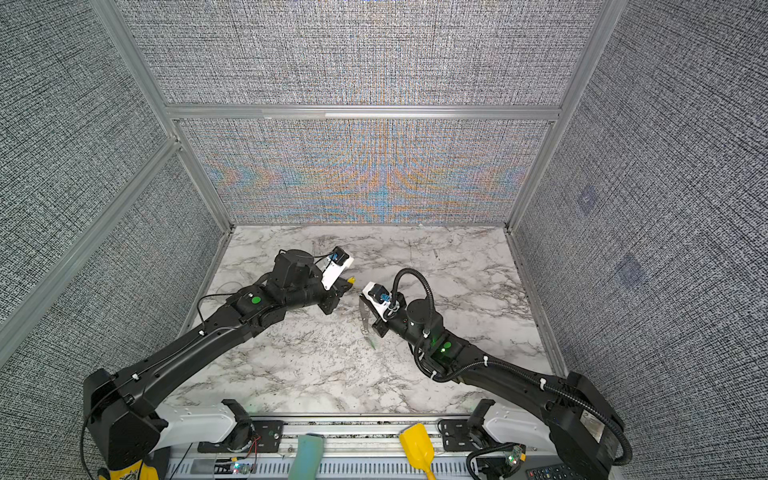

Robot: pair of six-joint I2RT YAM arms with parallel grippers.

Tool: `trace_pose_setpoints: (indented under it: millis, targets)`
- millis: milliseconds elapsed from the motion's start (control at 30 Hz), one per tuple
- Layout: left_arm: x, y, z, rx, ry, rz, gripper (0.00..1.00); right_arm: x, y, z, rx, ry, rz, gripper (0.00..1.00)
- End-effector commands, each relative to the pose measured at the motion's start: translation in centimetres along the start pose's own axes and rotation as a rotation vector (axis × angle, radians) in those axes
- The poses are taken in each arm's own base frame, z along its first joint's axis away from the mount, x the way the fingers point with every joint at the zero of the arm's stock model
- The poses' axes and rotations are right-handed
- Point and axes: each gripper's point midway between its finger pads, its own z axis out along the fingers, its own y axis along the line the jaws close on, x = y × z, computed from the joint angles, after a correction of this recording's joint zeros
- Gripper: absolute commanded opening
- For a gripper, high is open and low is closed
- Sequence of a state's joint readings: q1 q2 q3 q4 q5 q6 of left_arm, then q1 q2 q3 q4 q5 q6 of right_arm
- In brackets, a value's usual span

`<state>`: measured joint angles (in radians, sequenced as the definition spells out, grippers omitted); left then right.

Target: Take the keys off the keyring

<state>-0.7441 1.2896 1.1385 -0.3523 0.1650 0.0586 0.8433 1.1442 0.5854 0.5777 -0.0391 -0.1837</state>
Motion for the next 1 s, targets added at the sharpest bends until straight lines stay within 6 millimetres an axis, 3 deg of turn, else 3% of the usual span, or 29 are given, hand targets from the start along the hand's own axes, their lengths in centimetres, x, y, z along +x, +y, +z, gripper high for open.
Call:
trace_pose_setpoints:
  millis: [0,300,533,767,967]
  targets:
    - [-0.3,0.1,0.2,-0.001,-0.011,-0.008,0.00,-2.6,0.1,-0.4,-0.011,-0.113,-0.013,0.00]
    - [0.3,-0.2,0.3,0.011,-0.020,-0.005,0.00,-3.2,-0.4,-0.3,0.000,-0.146,-0.001,0.00]
    - [1.7,0.1,0.4,-0.002,-0.015,-0.005,0.00,-2.4,-0.8,-0.3,0.005,-0.104,0.019,0.00]
    - [4.0,0.5,1.2,0.000,0.013,-0.022,0.00,0.3,-1.7,-0.9,0.037,0.012,0.014,0.00]
    - [7.6,1.8,2.8,-0.029,0.084,-0.060,0.00,1.6,-2.6,-2.3,0.067,0.074,-0.001,0.00]
